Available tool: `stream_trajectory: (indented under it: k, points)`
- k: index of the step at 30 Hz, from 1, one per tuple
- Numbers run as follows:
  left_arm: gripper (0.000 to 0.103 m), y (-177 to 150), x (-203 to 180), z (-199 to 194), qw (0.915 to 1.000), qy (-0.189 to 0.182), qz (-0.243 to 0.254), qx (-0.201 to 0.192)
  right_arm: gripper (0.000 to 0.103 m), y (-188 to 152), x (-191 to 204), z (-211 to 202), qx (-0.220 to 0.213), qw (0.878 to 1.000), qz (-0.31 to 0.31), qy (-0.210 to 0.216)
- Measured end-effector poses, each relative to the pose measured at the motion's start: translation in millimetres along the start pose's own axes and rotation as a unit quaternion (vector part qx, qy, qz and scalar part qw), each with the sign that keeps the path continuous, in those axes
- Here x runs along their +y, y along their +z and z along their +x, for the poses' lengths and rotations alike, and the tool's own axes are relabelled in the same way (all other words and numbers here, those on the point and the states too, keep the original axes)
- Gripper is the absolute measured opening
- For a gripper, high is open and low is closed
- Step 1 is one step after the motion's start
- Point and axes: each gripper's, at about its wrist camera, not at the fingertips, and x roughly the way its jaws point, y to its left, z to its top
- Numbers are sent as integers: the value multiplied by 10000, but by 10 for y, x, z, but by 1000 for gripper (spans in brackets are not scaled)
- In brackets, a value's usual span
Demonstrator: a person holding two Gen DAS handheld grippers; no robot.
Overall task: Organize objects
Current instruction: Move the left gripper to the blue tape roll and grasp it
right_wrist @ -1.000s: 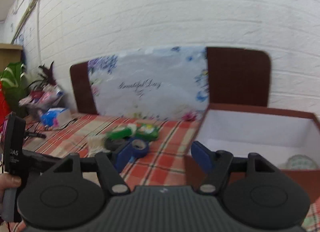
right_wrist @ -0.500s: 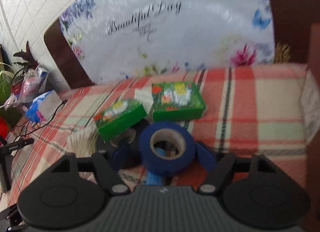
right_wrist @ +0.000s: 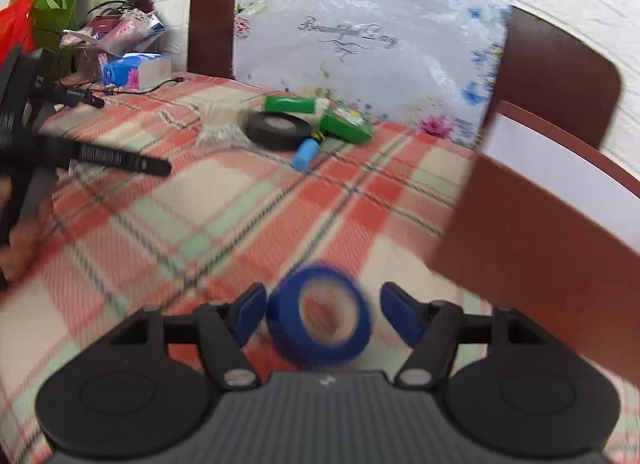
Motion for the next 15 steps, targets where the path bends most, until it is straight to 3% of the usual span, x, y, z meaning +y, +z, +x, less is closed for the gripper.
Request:
stream_trajectory:
  k: [3, 6, 10, 14, 15]
  points:
    - [50, 41, -550, -5, 9940, -887, 183, 614, 76, -189, -92, -221, -109, 9990, 440, 39]
    - [48, 13, -1110, 34, 9811, -1333, 737, 1192, 72, -251, -134, -255, -147, 9978, 628, 145]
    - [41, -131, -1540, 137, 9680, -1340, 1232, 1730, 71, -298, -165, -247, -210, 9958, 774, 439]
    - [24, -263, -1624, 346, 9653, -866, 1367, 2051, 64, -329, -160, -141, -143, 9958, 724, 535]
    - [24, -284, -1585, 382, 9667, -846, 1242, 2070, 61, -330, -153, -110, -129, 9959, 709, 550]
